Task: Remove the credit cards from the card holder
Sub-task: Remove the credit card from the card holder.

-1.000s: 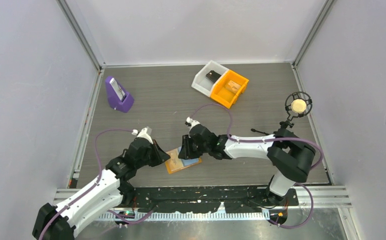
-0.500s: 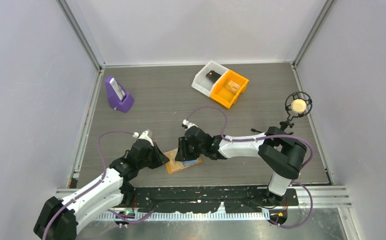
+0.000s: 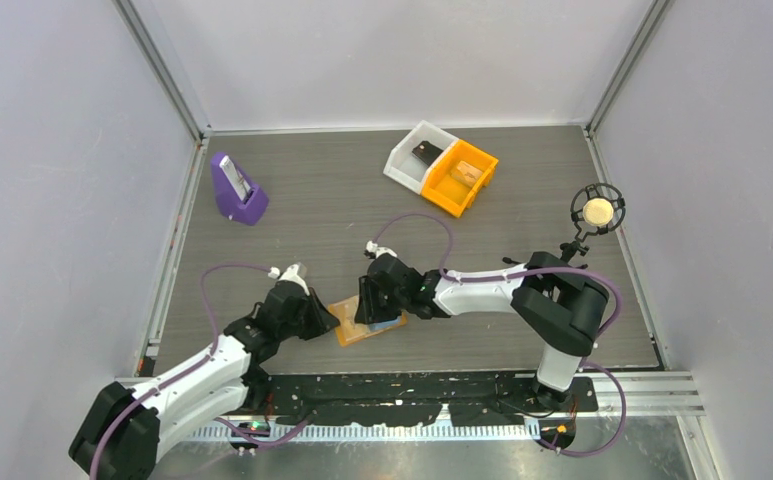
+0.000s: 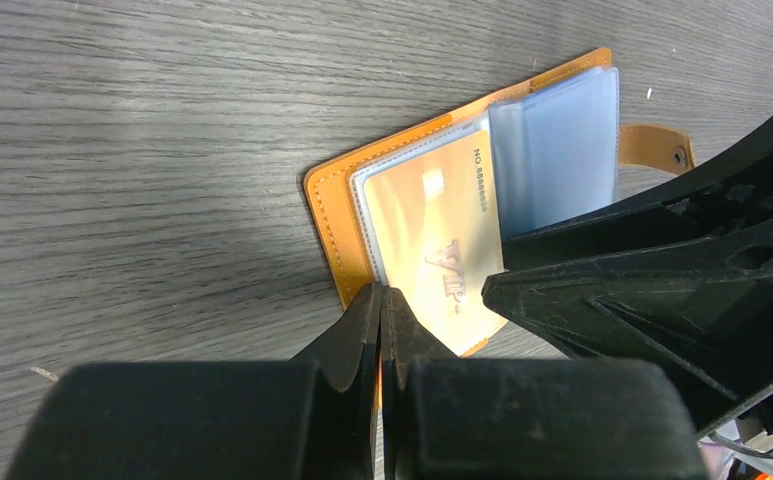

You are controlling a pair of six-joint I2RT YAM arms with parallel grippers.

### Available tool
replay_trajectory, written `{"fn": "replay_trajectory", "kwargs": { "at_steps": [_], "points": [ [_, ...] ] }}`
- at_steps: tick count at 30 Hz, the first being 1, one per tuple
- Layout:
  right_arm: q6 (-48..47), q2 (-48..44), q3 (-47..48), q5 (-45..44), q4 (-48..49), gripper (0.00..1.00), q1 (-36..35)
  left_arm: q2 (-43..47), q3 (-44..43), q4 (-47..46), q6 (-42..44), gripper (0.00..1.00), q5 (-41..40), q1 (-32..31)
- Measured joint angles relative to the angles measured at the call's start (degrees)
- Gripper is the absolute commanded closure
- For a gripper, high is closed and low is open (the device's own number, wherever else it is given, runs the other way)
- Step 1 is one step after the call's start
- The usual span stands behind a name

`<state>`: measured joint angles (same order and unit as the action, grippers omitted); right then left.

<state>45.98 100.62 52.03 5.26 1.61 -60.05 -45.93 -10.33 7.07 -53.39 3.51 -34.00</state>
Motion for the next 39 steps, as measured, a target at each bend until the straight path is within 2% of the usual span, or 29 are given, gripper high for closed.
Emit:
{"fn": "replay_trajectory", "kwargs": {
  "at_steps": [16, 28, 33, 39],
  "points": [
    [-1.3, 0.0, 1.0, -0.7, -0.6, 0.63, -0.2, -0.2, 0.5, -1.2, 0.0, 1.00, 0.2, 0.0],
    [-0.8, 0.3, -4.0, 3.3, 8.1, 0.82, 2.5, 1.1, 1.2, -1.3, -0.2, 1.00, 0.2, 0.0],
    [-0.3, 0.3, -6.2, 5.7, 12.4, 0.93, 3.8, 1.1, 1.2, -1.3, -0.2, 1.00, 0.2, 0.0],
    [1.9, 0.3, -9.4, 9.3, 19.0, 0.95, 5.4, 1.0, 1.2, -1.3, -0.2, 1.00, 0.2, 0.0]
  ]
}}
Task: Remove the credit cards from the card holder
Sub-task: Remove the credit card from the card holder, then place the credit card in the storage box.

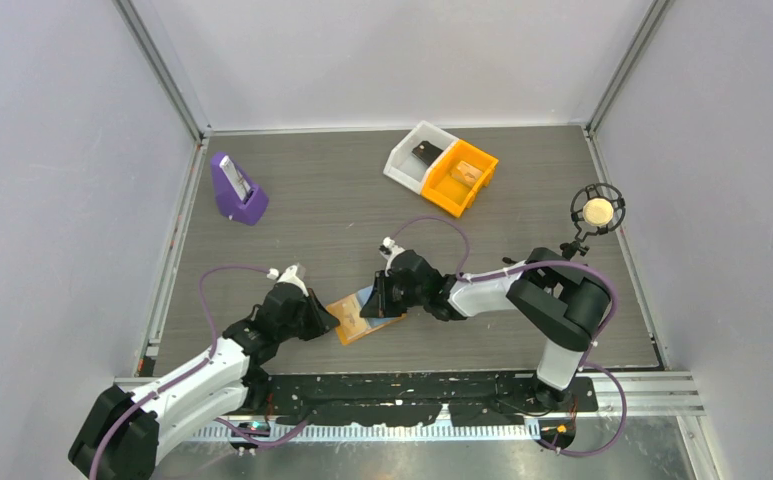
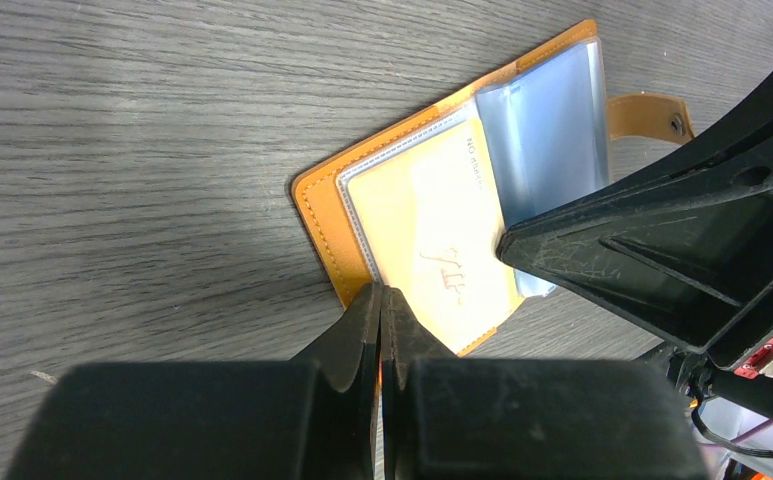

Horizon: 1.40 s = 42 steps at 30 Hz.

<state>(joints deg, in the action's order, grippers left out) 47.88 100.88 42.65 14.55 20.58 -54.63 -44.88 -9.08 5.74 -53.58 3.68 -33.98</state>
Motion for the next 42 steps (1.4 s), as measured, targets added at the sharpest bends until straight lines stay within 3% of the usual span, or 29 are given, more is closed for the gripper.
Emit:
{"fn": "replay_trajectory", "kwargs": {
  "at_steps": [13, 36, 38, 42],
  "points": [
    [1.5, -2.6, -4.5, 3.0, 5.1, 0.95, 2.9, 0.0, 0.0, 0.1, 0.0, 1.00, 0.0, 0.0],
    [0.7, -8.3, -7.3, 7.9, 2.6, 0.95, 9.9, -1.6, -1.2, 0.7, 0.9, 1.00, 0.1, 0.0],
    [-0.5, -10.1, -7.3, 8.3, 1.0, 0.95, 10.9, -1.4, -1.5, 1.7, 1.5, 0.94, 0.5, 0.0],
    [-4.3, -15.1, -7.2, 9.2, -3.5, 0.95, 13.4, 0.0, -2.8, 4.4, 2.5, 0.68, 2.3, 0.0]
  ]
}}
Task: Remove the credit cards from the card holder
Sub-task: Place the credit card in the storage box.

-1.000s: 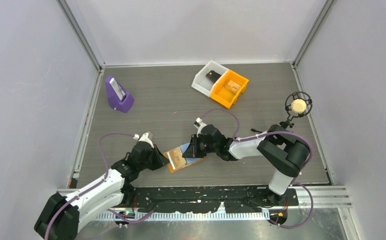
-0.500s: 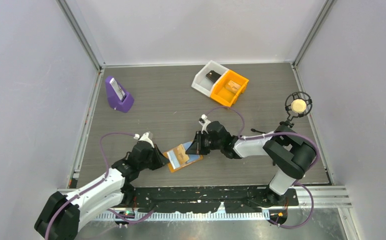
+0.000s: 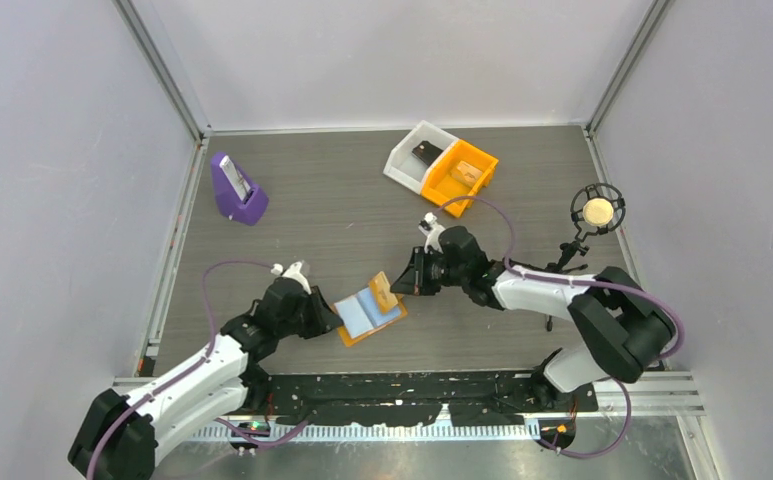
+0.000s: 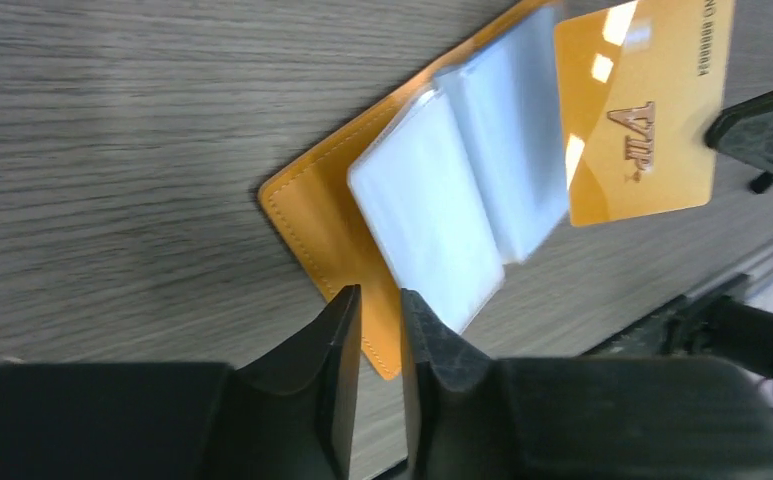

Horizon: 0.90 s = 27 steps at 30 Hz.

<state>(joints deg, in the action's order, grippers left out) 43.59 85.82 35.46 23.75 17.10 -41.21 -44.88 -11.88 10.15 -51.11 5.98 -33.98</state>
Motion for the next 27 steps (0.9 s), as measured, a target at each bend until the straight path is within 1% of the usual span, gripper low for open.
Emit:
{"fn": "replay_trajectory", "kwargs": {
  "at_steps": [2, 6, 10, 15, 20, 24, 26, 27],
  "points": [
    [-2.1, -2.3, 0.4, 0.5, -2.8, 0.95, 1.0, 1.0, -1.3, 1.2, 0.5, 0.57, 1.3, 0.0],
    [-5.9, -4.9, 2.6, 3.3, -7.4, 0.95, 1.9, 3.2, -5.5, 2.7, 0.7, 0.46, 3.8, 0.0],
    [-8.3, -6.5, 4.9, 7.9, -10.4, 0.95, 2.0, 4.7, -10.7, 5.0, 1.9, 0.37, 5.0, 0.0],
    [-9.4, -8.4, 5.6, 14.7, -11.5, 0.95, 2.0, 5.9, -14.8, 6.3, 4.9, 0.30, 6.2, 0.0],
    [-9.4, -9.7, 5.6, 20.6, -11.3, 0.95, 2.0, 6.6, -15.2, 6.0, 6.9, 0.29, 9.2, 0.0],
    [-8.5, -10.7, 5.2, 24.7, -8.5, 0.95, 2.0, 6.5, -15.2, 4.9, 7.7, 0.29, 12.0, 0.0],
    [-7.9, -11.1, 5.0, 26.5, -7.4, 0.95, 1.9, 6.3, -15.2, 3.7, 7.9, 0.34, 13.7, 0.0],
    [-7.7, -11.2, 5.0, 27.2, -7.0, 0.95, 1.9, 6.3, -15.2, 2.9, 7.8, 0.39, 14.4, 0.0]
  ]
}}
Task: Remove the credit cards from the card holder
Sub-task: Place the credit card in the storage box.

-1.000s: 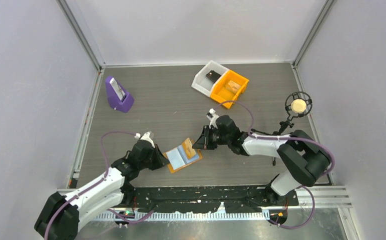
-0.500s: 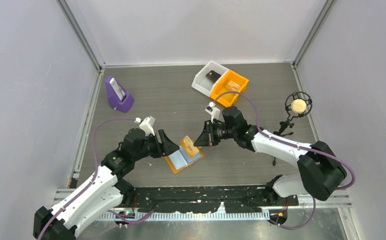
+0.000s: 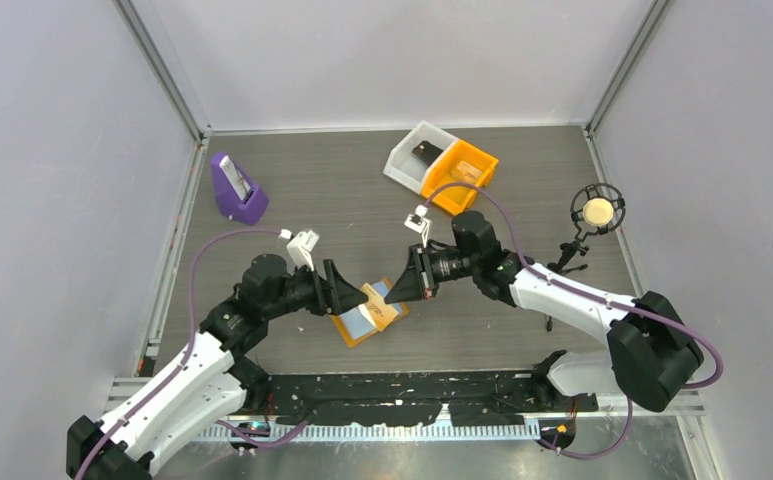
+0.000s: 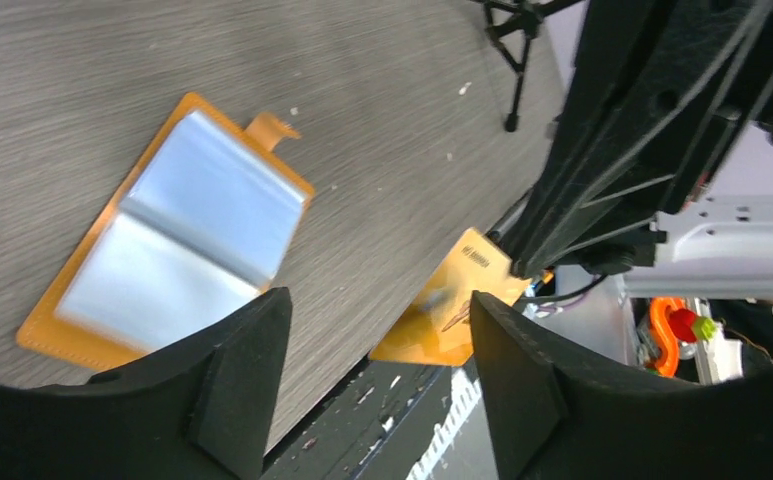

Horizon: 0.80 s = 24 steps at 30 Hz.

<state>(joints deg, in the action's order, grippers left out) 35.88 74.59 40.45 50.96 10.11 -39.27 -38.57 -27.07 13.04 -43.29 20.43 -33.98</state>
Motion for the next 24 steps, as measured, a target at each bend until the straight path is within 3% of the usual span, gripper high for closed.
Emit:
{"fn": "replay_trajectory", "kwargs": {
  "at_steps": [7, 9, 17, 24],
  "points": [
    [0.5, 0.0, -0.2, 2.3, 1.5, 0.94, 0.0, 0.2, 2.7, -10.8, -5.4, 1.00, 5.0, 0.0],
    [0.7, -0.1, -0.2, 2.0, 0.9, 0.88, 0.1, 0.3, 3.5, -12.8, -7.2, 1.00, 6.0, 0.2],
    [6.9, -2.1, -2.7, -2.0, 5.3, 0.46, 0.8, 1.0, 3.7, -16.2, -10.4, 1.00, 6.9, 0.3],
    [15.3, -6.7, -7.0, -7.4, 12.8, 0.46, 2.0, 5.0, 5.4, -18.6, -13.4, 1.00, 1.9, 0.3]
  ]
}}
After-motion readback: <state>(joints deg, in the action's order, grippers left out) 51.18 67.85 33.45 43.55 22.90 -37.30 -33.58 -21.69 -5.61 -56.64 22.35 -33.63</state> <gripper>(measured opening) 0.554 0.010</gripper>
